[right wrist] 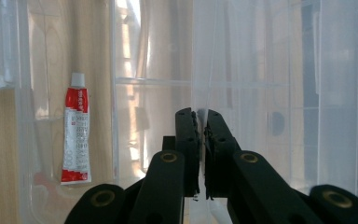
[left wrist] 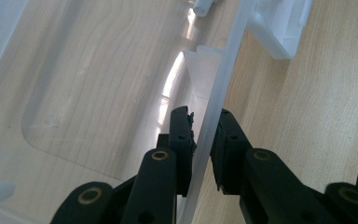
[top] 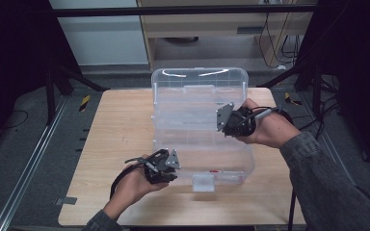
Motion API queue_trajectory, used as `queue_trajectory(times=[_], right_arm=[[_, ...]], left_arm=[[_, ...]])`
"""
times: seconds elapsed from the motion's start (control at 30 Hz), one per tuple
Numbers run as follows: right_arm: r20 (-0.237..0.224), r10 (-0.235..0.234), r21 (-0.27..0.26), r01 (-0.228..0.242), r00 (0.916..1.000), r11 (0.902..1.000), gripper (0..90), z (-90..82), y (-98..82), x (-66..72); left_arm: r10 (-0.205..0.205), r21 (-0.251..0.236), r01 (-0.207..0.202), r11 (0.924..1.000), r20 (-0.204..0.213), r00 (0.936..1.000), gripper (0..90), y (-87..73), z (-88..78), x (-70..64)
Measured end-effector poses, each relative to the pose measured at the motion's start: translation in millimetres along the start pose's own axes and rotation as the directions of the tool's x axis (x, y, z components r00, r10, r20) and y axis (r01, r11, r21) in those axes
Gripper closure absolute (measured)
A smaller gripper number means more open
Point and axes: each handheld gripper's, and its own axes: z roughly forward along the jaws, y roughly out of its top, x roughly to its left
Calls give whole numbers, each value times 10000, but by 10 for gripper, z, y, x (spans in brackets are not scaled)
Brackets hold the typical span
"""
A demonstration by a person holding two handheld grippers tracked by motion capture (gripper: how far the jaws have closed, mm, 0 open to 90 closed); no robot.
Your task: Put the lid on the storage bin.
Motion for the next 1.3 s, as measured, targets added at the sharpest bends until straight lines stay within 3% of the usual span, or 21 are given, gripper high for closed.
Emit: queue_trajectory(times=[0.1, 0.13, 0.27, 0.57, 0.6, 0.63, 0.7, 0.8, 1.3], right_arm=[[36, -37, -10, 38, 10000, 10000, 860, -8, 2, 33], [36, -45, 5, 45, 10000, 10000, 860, -13, 2, 40], [0, -3, -148, 3, 10000, 9999, 859, -26, -23, 94], [-111, 88, -270, -91, 9999, 9996, 853, -43, -71, 169], [-90, 50, -247, -53, 9999, 9997, 853, -44, -71, 184], [-121, 49, -275, -52, 9999, 9996, 853, -43, -74, 189], [-151, 107, -254, -111, 9998, 9996, 852, -45, -81, 199], [-178, 95, -249, -99, 9998, 9996, 850, -45, -91, 206], [-301, 149, -228, -156, 9994, 9996, 849, -46, -110, 289]], left_arm=[[-2, -7, 2, 10000, 30, 10000, 788, -1, 1, 1], [-351, -24, 352, 9994, 93, 9993, 788, -10, 3, -23], [-408, -13, 409, 9992, 76, 9991, 786, -13, 1, -30], [-253, 12, 253, 9997, 127, 9996, 785, -15, 0, -21], [61, 27, -61, 10000, 78, 10000, 785, -9, -2, -3], [-288, 19, 288, 9996, 97, 9995, 785, -16, -1, -27], [-427, -23, 427, 9991, 117, 9990, 784, -22, 2, -40], [-176, -26, 176, 9998, 120, 9998, 784, -18, 1, -22], [-195, -126, 196, 9997, 132, 9997, 778, -25, 4, -20]])
